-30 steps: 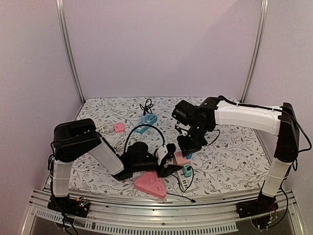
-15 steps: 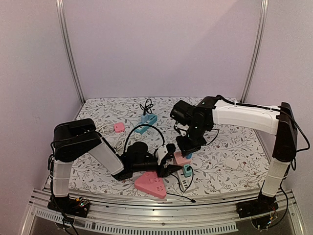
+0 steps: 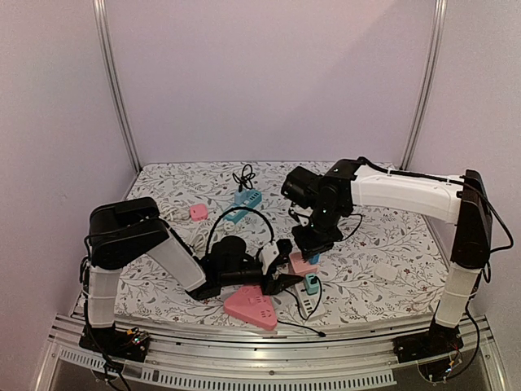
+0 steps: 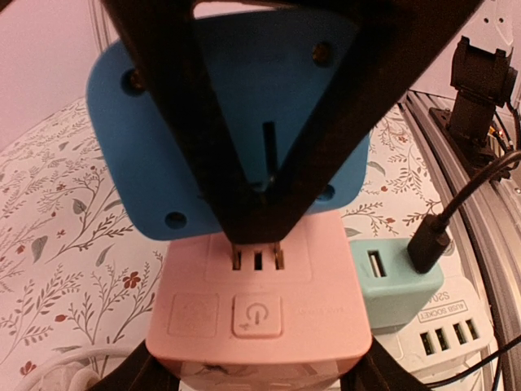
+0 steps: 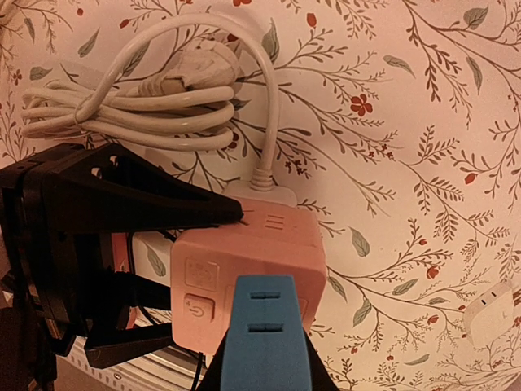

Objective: Insert the plug
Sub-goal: Insert the plug into the socket.

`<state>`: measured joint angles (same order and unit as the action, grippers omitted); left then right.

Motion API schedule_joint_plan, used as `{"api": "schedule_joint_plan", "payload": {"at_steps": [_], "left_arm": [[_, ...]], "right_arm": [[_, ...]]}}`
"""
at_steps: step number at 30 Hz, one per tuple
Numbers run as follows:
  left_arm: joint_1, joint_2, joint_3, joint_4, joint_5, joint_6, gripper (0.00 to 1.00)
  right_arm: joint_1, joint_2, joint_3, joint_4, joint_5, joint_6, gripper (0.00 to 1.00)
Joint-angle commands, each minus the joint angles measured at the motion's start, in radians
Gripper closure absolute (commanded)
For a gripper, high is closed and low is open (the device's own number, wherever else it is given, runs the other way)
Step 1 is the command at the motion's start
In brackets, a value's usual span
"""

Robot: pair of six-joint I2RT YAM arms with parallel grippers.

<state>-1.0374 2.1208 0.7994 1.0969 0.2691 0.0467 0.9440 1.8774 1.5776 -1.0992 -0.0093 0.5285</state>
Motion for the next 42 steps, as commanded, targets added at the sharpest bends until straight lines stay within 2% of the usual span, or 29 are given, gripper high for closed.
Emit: {"api": "schedule_joint_plan", "payload": {"at_steps": [1, 29, 37, 42], "left_arm": [[-0.019, -0.037, 0.004, 0.046, 0.079, 0.048, 1.0], [-0.019, -0.036, 0.011, 0.037, 0.081, 0.056, 1.0], [-0.023, -0.044, -0.001, 0.038, 0.078, 0.061, 1.0], [-0.023, -0.041, 0.006, 0.038, 0.079, 0.06, 1.0]], "right_arm": [[0.063, 0.099, -0.064, 0.173, -0.149, -0.032, 1.0], [0.074, -0.004, -0.032, 0.195, -0.185, -0.042, 1.0], [0.035, -0.029, -0.082, 0.066, -0.004, 0.008, 1.0], [0.037, 0.008, -0.085, 0.063, -0.001, -0.01, 1.0]]}}
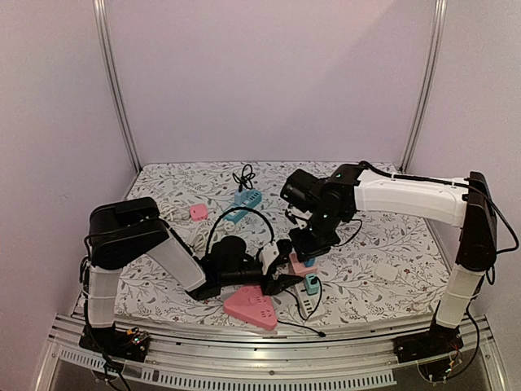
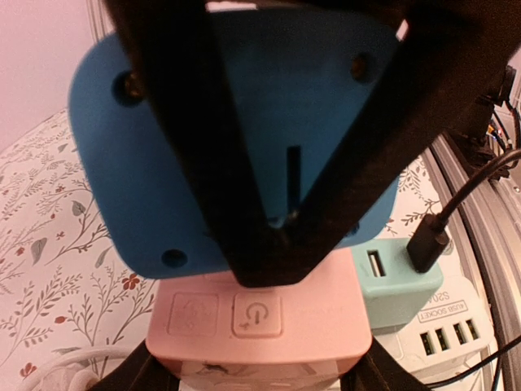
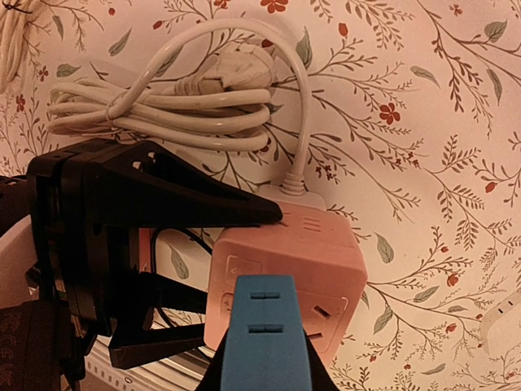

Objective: Insert the plug
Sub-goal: Insert the plug into the socket.

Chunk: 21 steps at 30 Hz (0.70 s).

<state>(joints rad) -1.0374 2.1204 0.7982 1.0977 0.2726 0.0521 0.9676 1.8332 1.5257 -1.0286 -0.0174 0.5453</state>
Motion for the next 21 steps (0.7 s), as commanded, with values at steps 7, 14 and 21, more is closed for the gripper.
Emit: {"api": "schedule_joint_plan", "payload": {"at_steps": [7, 14, 21], "left_arm": [[-0.021, -0.039, 0.004, 0.034, 0.076, 0.054, 1.0], [-0.02, -0.042, 0.001, 0.037, 0.073, 0.057, 1.0], [-0.019, -0.042, -0.003, 0.039, 0.075, 0.052, 1.0]], "right_arm": [[0.014, 0.11, -0.03, -0.112, 0.134, -0.03, 1.0], [0.009, 0.165, -0.036, -0.139, 0.168, -0.035, 1.0], [-0.037, 0.106, -0.05, -0.144, 0.186, -0.037, 1.0]]}}
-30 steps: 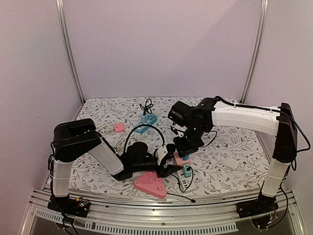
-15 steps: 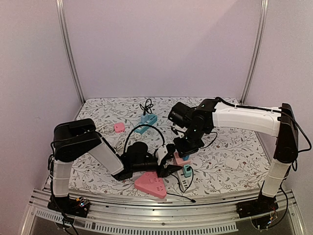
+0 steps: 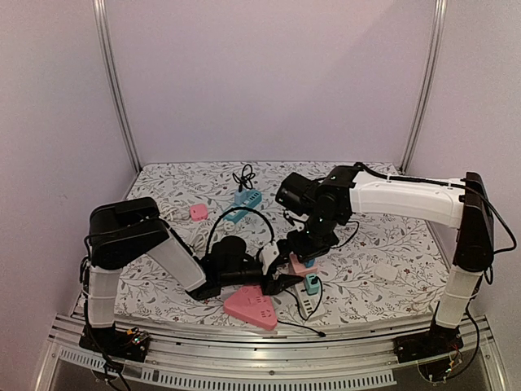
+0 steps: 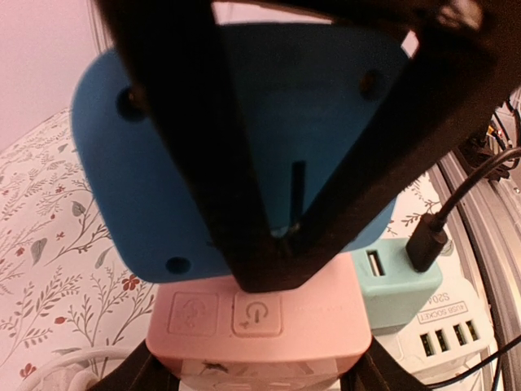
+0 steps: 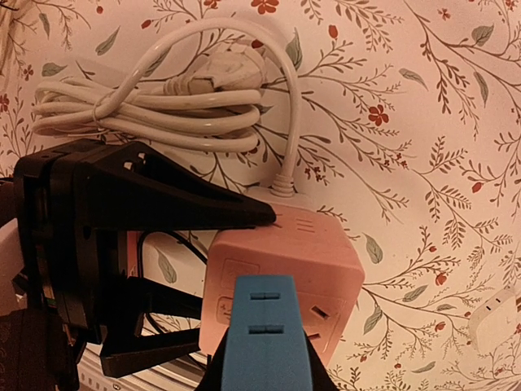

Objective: Insert the plug
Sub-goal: Insert the plug into the socket.

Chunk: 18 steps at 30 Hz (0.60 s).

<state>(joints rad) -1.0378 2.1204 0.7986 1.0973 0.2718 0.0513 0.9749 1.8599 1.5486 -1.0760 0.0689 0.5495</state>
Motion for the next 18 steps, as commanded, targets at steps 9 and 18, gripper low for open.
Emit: {"api": "schedule_joint_plan", "payload": {"at_steps": [9, 18], "left_arm": [[-0.021, -0.041, -0.004, 0.039, 0.08, 0.053, 1.0], [-0.018, -0.047, -0.012, 0.039, 0.081, 0.057, 1.0]], "right_arm": [[-0.045, 0.125, -0.082, -0.1, 0.117, -0.045, 1.0], [-0.082, 0.173, -0.111, -0.113, 0.153, -0.06, 1.0]]}}
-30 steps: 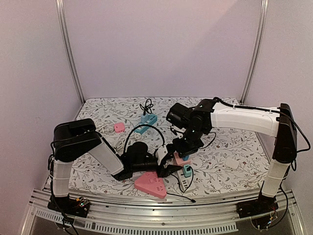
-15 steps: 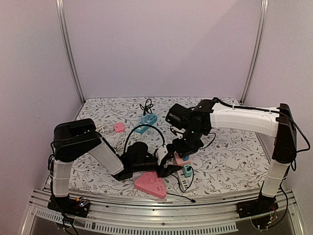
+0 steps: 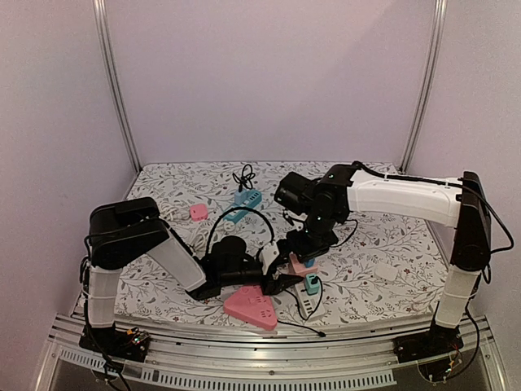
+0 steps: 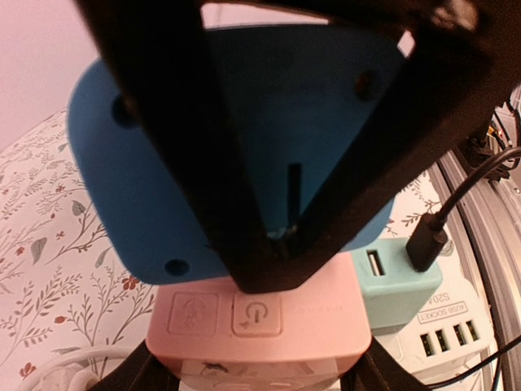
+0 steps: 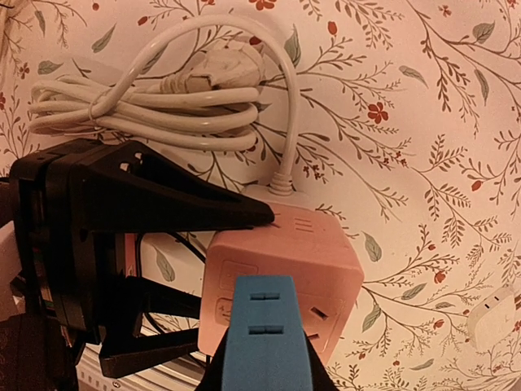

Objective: Insert the plug
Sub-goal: Insert the plug into the socket.

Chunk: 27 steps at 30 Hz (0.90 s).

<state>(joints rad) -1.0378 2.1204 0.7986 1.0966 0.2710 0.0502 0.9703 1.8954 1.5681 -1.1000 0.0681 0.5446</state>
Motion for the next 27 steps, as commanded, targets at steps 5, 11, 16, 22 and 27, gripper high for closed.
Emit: {"api": "schedule_joint_plan", "payload": {"at_steps": [5, 11, 16, 22, 27], "left_arm": [[-0.018, -0.048, -0.011, 0.043, 0.083, 0.062, 1.0], [-0.018, -0.05, -0.015, 0.043, 0.08, 0.069, 1.0], [-0.018, -0.048, -0.013, 0.043, 0.08, 0.064, 1.0], [-0.016, -0.048, -0.016, 0.045, 0.082, 0.065, 1.0], [-0.016, -0.05, -0.016, 0.043, 0.072, 0.069, 1.0]], "right_arm": [[-0.1, 0.096, -0.14, -0.101, 0.171, -0.061, 1.0], [-0.092, 0.12, -0.092, -0.084, 0.142, -0.078, 1.0], [-0.054, 0.154, -0.047, -0.047, 0.077, -0.09, 1.0], [-0.044, 0.173, -0.053, -0.018, 0.043, -0.088, 1.0], [-0.022, 0.205, -0.112, 0.038, -0.019, -0.059, 1.0]]}}
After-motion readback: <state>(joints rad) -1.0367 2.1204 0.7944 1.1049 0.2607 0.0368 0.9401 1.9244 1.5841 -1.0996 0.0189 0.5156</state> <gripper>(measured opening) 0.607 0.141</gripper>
